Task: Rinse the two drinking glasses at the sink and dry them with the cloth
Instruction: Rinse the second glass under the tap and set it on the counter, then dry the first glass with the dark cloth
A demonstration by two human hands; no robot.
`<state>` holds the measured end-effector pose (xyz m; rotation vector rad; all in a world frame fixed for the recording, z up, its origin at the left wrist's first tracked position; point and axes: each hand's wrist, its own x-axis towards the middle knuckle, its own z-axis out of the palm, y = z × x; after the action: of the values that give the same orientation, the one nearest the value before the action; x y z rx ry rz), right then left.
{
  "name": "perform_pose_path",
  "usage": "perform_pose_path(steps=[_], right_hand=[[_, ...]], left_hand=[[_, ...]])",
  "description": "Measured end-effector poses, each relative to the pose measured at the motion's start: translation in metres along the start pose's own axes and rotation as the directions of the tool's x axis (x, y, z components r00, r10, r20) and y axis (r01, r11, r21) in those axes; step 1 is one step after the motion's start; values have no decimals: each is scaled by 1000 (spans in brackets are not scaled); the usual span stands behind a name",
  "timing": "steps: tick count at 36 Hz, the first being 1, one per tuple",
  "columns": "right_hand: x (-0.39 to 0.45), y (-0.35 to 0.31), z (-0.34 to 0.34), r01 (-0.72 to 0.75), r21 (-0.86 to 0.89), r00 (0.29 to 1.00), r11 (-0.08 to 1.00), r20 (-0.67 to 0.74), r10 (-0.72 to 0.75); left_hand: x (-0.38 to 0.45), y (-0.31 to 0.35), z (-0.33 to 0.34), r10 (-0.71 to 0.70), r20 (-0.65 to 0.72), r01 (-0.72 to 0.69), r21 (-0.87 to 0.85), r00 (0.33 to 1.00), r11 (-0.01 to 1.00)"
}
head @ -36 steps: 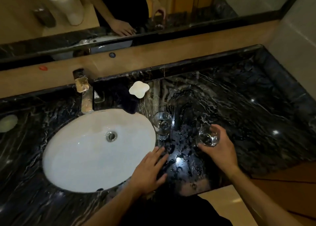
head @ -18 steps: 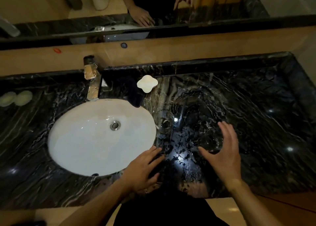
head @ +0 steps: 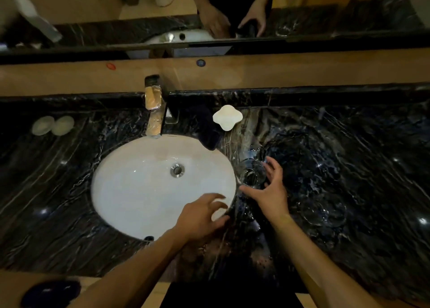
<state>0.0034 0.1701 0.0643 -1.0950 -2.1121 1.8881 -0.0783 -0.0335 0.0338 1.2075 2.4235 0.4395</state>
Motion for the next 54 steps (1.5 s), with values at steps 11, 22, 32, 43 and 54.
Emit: perform_pose_path(steps=[11,22,32,43,54], right_hand=[[17,3,2,-42,-124,998,991,45,48],[21,-3,-13,-1,-140,1000,990,22,4],[11,-9,-20,81,-146,996,986,40,-76],[-11,-12,-26,168,-108,986,980,18,-167],[-37,-15,-36,265,-172,964,949,16,-266]], left_hand=[[131,-50,-86,-374,-31,372,-66,927,926],[207,-73,-121,-457,40,446,161,889,881],[187,-72,-112,-421,-195,455,182,886,872],[122,-26,-110,-633,-495,341,-557,595,757],[33,8,-131,-769,-195,204,-898,608,389]])
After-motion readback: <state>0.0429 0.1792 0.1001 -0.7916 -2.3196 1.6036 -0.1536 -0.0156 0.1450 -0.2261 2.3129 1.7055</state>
